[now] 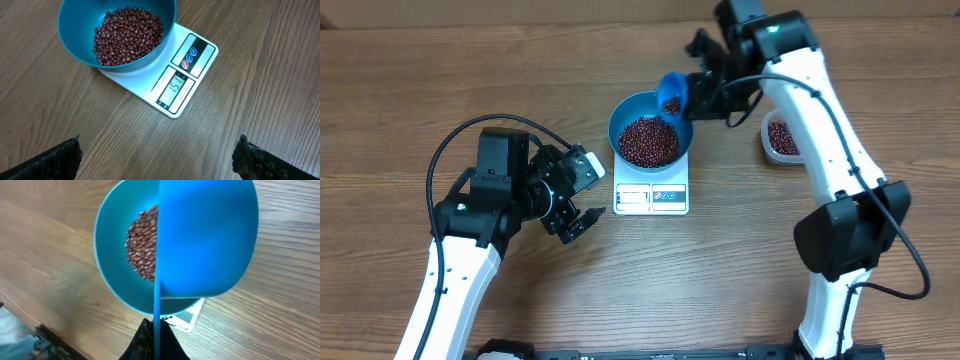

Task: Scoop item into bowl and weigh 150g on scale
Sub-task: 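Carry the emptied scoop back right to the bean tub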

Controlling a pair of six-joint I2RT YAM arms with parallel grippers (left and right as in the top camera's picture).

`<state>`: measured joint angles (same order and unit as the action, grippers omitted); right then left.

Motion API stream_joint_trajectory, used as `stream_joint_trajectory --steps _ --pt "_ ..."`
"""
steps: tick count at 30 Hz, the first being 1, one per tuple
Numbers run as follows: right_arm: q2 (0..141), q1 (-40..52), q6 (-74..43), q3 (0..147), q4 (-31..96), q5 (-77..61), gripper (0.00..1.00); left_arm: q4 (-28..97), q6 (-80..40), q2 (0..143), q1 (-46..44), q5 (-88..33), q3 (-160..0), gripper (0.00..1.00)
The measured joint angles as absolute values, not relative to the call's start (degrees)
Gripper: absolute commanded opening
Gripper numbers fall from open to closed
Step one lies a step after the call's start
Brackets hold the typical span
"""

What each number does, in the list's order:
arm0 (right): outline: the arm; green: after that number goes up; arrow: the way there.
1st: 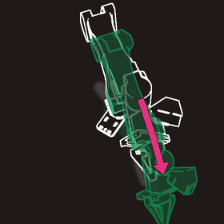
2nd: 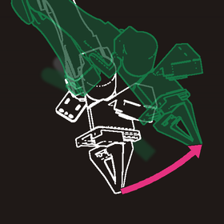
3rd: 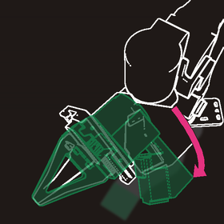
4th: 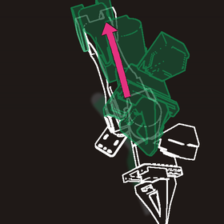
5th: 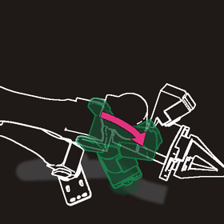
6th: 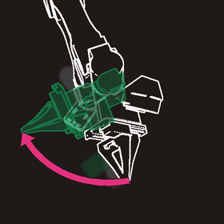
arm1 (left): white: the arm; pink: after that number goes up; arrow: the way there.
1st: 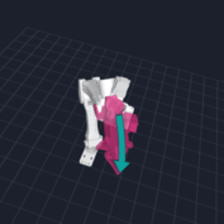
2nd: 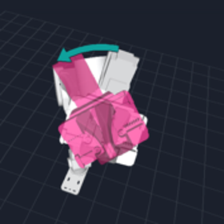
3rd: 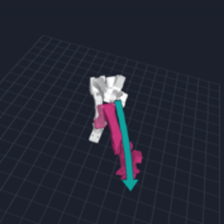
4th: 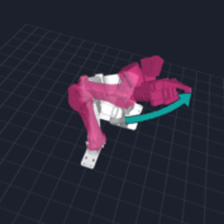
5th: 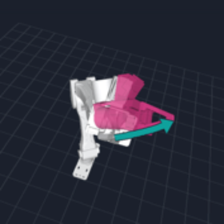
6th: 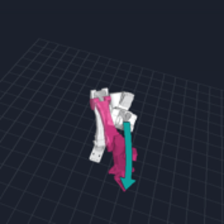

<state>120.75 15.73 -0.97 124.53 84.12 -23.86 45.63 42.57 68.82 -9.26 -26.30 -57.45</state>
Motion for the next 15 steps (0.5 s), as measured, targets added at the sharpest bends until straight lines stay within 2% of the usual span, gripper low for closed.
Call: stream_joint_trajectory --steps 15 --pt "120.27 1.93 -0.97 124.53 89.23 -26.76 0.04 45.63 42.57 68.82 -9.26 -26.3 -57.45 1.0"
